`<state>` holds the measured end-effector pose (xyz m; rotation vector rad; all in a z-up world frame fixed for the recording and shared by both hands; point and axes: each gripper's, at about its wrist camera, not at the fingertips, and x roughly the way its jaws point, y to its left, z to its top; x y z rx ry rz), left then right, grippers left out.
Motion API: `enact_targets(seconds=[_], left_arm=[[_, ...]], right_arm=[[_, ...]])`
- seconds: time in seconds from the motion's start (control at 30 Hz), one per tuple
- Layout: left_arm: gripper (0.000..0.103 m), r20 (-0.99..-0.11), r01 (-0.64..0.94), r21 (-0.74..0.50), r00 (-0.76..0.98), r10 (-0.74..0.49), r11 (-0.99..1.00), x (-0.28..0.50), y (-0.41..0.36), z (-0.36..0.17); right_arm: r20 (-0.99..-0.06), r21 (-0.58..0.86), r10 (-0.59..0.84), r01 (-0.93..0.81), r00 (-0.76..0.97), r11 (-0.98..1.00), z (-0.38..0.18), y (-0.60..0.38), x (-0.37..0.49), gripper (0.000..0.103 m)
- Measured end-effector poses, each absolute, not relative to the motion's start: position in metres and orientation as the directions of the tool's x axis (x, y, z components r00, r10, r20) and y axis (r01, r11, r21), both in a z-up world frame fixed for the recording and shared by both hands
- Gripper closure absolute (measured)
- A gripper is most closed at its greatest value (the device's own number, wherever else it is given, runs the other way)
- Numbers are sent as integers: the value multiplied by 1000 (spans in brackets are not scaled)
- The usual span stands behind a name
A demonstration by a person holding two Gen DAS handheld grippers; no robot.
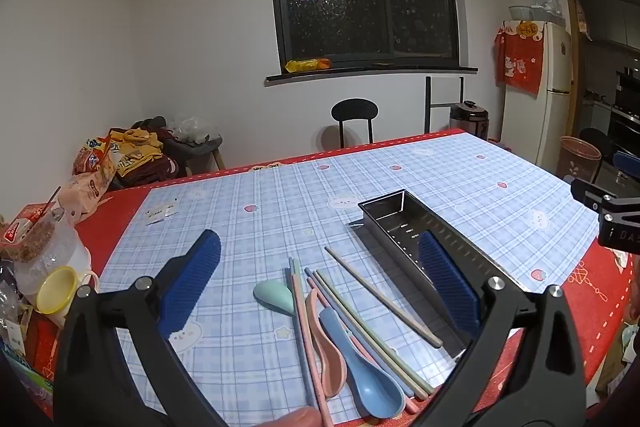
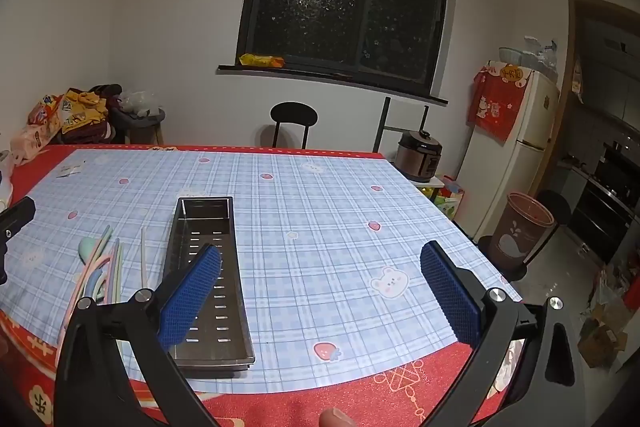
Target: Organize utensils
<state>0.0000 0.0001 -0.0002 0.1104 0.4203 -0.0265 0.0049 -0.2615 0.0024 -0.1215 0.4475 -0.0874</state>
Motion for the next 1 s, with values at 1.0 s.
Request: enact_targets(seconds=[1.0], left_arm=[[5,-418,63,90,908,-20,994,-4,-4,-1]], right_arm=[[-427,-133,-119,68,896,989,1,-263,4,5]])
